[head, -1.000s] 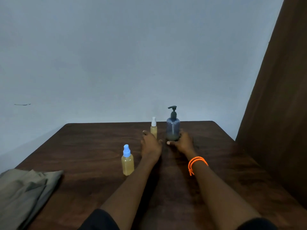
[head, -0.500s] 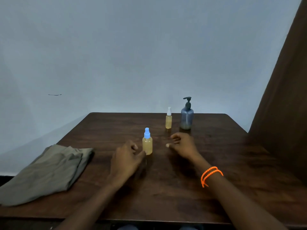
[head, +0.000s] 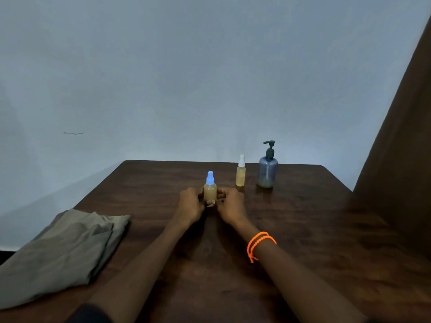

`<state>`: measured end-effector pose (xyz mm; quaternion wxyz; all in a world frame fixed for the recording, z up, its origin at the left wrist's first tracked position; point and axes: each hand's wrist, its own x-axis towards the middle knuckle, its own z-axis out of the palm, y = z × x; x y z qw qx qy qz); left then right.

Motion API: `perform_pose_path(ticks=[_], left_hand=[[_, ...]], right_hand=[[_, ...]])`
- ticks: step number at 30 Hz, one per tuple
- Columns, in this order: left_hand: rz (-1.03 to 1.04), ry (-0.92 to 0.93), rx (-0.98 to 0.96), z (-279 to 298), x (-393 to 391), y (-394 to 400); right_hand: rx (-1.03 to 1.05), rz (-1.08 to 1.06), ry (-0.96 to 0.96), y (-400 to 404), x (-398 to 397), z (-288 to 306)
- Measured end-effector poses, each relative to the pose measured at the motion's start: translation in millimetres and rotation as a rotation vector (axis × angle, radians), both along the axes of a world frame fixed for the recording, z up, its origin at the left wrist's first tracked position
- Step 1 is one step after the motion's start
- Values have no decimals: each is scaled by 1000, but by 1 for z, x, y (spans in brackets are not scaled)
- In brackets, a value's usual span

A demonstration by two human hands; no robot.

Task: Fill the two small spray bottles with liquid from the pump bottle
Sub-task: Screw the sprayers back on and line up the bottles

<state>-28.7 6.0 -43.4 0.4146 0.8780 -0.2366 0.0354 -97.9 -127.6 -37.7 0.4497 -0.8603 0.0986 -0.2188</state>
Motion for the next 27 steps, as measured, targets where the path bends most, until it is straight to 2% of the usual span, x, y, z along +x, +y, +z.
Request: perform_pose_path(ticks=[10,18,24,27], left_hand=[[68,54,50,4,72,-53],[62,61,9,-6,82,-58],[52,7,-72,-8,59,-42],[55,-25,9,-8,40,-27]], right_hand=[[-45,-91,99,-43,89,-6],[-43,-109,91,-44,93,-6],[-89,-162,32,-35,75,-6],[-185,-188,-29,-30,60,-8]])
